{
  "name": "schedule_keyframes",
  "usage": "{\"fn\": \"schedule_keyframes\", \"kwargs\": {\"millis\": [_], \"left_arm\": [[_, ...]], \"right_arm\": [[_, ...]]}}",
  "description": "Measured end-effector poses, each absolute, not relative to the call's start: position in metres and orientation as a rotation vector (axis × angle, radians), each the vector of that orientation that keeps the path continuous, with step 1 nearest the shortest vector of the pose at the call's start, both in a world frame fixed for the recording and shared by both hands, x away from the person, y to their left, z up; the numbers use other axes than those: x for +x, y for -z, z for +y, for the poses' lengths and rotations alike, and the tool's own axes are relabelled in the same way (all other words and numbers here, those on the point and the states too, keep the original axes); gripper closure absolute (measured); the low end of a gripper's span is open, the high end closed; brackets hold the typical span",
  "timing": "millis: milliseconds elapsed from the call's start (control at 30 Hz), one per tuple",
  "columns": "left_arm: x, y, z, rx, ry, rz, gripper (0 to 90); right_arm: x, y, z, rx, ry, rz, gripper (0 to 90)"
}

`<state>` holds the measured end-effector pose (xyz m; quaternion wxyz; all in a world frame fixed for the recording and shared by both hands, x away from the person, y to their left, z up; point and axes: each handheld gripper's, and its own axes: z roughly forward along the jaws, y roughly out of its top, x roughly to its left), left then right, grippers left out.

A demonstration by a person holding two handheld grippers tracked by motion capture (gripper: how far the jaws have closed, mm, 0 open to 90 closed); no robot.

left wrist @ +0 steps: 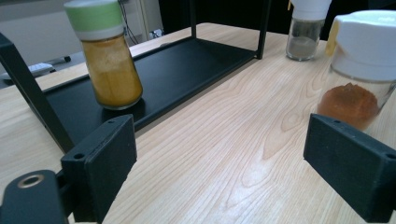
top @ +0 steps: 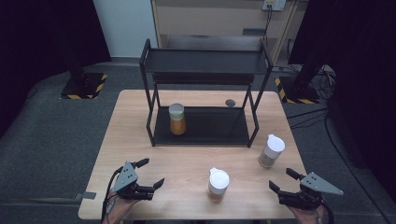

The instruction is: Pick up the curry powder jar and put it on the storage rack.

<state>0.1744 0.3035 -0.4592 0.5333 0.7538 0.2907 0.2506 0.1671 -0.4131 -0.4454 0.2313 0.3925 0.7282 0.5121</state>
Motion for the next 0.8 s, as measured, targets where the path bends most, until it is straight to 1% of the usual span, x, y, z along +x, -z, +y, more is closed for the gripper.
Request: {"fn": "schedule_keyframes", "kwargs": {"millis": [267, 600, 800], "left_arm": [[0.173, 0.465, 0.309, 1.789, -0.614, 0.722, 8.9], [0.172, 0.472, 0.324, 1.705, -0.579, 0.785, 7.4], [0.171, 0.472, 0.327, 1.703, -0.578, 0.794, 5.6]], "right_arm": [[0.168, 0.446, -0.413, 1.075, -1.411, 2.004, 14.3], [0.169, 0.446, -0.413, 1.076, -1.411, 2.008, 14.3], [0.168, 0.446, -0.413, 1.068, -1.416, 2.007, 14.5]]}}
